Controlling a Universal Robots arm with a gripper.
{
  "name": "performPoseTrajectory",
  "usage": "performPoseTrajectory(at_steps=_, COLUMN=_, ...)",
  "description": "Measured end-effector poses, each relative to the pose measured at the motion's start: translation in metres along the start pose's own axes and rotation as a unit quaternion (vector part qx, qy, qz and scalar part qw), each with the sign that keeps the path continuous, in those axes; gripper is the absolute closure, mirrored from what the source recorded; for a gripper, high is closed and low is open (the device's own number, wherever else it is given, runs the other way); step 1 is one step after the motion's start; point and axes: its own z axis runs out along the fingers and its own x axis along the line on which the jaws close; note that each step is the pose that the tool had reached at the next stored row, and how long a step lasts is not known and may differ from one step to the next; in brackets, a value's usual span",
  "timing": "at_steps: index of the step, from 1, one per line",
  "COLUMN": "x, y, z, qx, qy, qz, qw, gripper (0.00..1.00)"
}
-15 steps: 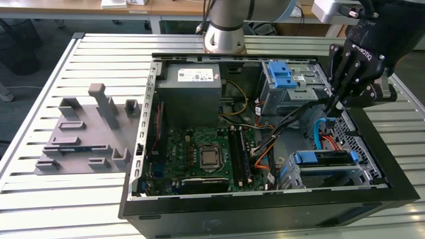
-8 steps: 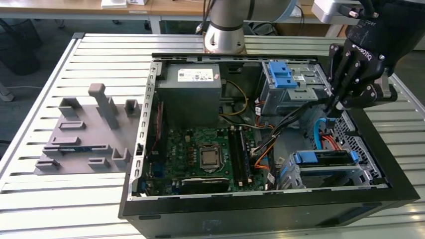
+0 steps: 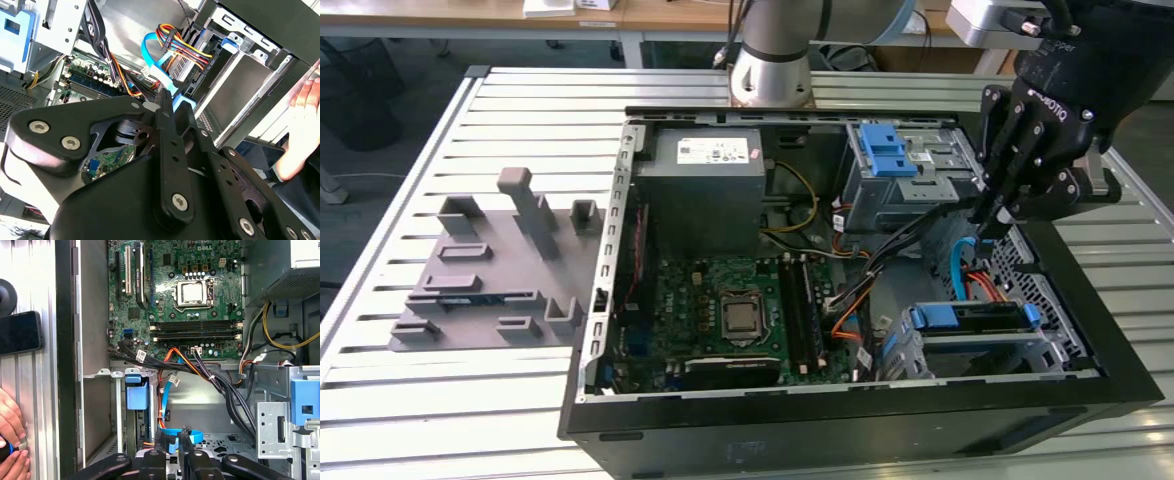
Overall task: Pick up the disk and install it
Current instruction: 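Insert the second disk wire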
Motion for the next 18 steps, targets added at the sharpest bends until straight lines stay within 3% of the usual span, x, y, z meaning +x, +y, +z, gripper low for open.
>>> performPoseTrajectory(at_steps=2, x=0.0, y=0.0, z=0.0, qx=0.0, qy=0.0, qz=0.0, qw=1.0, gripper=0.74)
performPoseTrajectory(at_steps=3, x=0.0, y=0.0, z=0.0, qx=0.0, qy=0.0, qz=0.0, qw=1.0, gripper=0.67)
performPoseTrajectory(at_steps=18, x=0.0, y=0.0, z=0.0, qx=0.0, qy=0.0003, qz=0.0, qw=1.0, gripper=0.67)
